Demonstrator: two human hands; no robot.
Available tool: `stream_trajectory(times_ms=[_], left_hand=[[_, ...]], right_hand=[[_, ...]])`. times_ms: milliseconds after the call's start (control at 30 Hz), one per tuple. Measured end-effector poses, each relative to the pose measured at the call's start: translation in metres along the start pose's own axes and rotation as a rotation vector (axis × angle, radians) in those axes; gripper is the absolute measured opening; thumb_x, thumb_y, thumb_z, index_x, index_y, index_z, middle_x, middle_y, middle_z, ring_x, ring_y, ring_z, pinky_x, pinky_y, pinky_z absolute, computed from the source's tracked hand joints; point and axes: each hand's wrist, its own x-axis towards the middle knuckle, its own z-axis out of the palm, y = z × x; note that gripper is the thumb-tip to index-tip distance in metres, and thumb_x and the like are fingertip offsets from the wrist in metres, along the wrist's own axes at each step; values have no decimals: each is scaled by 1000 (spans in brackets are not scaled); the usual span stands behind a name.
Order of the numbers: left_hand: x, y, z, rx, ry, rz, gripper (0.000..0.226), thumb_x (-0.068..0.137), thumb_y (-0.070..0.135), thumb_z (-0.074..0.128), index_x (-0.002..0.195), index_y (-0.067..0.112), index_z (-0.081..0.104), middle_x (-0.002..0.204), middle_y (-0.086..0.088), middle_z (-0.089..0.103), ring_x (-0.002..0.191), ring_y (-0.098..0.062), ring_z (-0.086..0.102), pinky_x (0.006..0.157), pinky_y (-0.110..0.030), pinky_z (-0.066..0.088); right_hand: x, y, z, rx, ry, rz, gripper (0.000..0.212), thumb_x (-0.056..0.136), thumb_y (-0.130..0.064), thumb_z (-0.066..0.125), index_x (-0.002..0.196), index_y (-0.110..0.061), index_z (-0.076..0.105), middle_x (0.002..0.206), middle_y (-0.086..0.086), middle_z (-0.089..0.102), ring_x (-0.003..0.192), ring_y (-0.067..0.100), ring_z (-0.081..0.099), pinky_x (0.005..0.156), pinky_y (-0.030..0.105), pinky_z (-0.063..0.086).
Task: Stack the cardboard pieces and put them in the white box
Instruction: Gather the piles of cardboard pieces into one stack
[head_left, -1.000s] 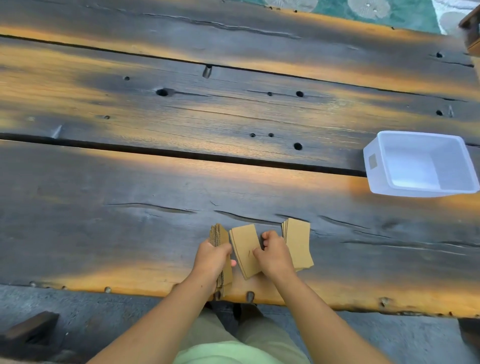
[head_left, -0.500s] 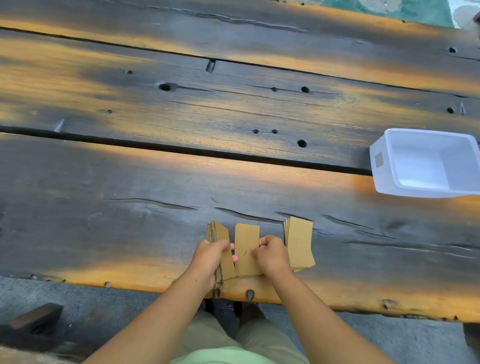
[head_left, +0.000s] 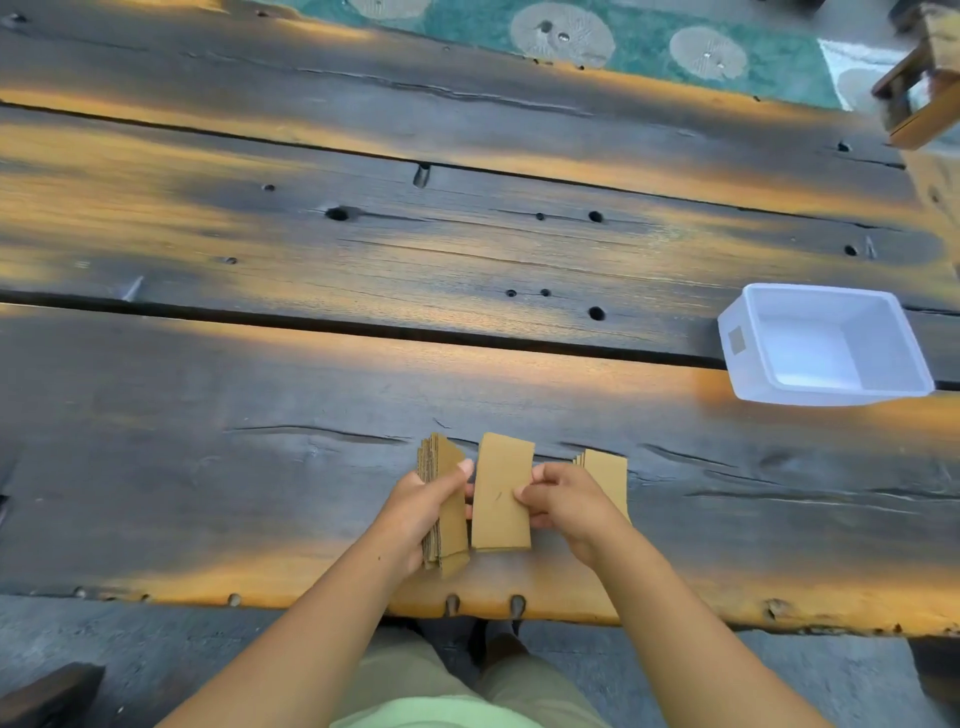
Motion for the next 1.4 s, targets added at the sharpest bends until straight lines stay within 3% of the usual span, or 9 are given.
stream_trajectory(times_ms=[100, 267, 433, 667, 767, 933, 1133, 1267, 1400], left_hand=[[-3, 3, -8, 13, -80, 28, 46, 81, 48, 78, 110, 13, 73, 97, -12, 82, 87, -30, 79, 69, -42, 64], [-8, 8, -21, 37, -170, 48, 68, 65, 59, 83, 117, 17, 71, 105, -9, 81, 97, -27, 78, 77, -40, 61], [-9, 6, -22, -46, -229, 31, 79, 59, 61, 84, 121, 15, 69, 113, -15, 78, 104, -31, 75, 79, -42, 62], [-12, 3, 2, -78, -245, 36, 80, 54, 58, 89, 116, 10, 73, 104, -20, 79, 88, -30, 78, 69, -38, 62], [-10, 0, 23, -106, -230, 35, 77, 58, 53, 90, 118, 9, 73, 108, -21, 78, 92, -32, 77, 79, -42, 62], [-9, -8, 70, -27, -164, 23, 74, 62, 44, 89, 120, 5, 68, 107, -20, 78, 87, -29, 76, 76, -39, 61], [-8, -19, 113, 88, -91, 70, 48, 72, 41, 82, 109, 13, 69, 74, -7, 75, 66, -20, 71, 61, -33, 56], [-3, -30, 130, 91, -38, 57, 42, 79, 31, 77, 112, 10, 64, 75, -11, 73, 67, -23, 69, 63, -35, 55], [5, -37, 137, 36, 95, 35, 30, 87, 14, 72, 113, 10, 61, 90, -14, 73, 73, -24, 72, 69, -42, 58]], right_hand=[[-7, -6, 9, 67, -26, -2, 26, 93, 1, 60, 112, 18, 59, 113, 31, 69, 106, 42, 68, 92, 46, 56], [-15, -11, 14, 197, -83, -37, 7, 94, 0, 60, 99, 1, 63, 95, 15, 72, 83, 23, 71, 78, 34, 59], [-20, -4, 33, 293, -150, 15, 5, 95, -3, 59, 99, -4, 63, 90, 13, 73, 80, 22, 70, 89, 40, 56], [-16, 4, 27, 339, -170, -4, 10, 94, -1, 59, 97, -5, 67, 89, 10, 75, 83, 21, 73, 84, 35, 59], [-15, 8, 12, 265, -123, -58, 11, 93, -2, 61, 103, -6, 65, 90, 10, 71, 87, 23, 70, 87, 37, 59], [-10, 20, -28, 5, -25, -133, 27, 91, -6, 63, 117, -6, 59, 71, -2, 57, 70, 10, 58, 65, 23, 50], [-1, 36, -68, -136, -16, -157, 19, 88, -10, 65, 107, -8, 65, 64, -1, 64, 45, -1, 51, 52, 22, 39], [3, 44, -86, -162, -15, -145, 22, 88, -15, 68, 109, -10, 63, 68, -1, 66, 57, 2, 56, 59, 24, 43], [12, 53, -108, -211, 143, -105, 20, 87, -16, 68, 104, -20, 61, 79, -6, 56, 71, 8, 55, 63, 23, 41]])
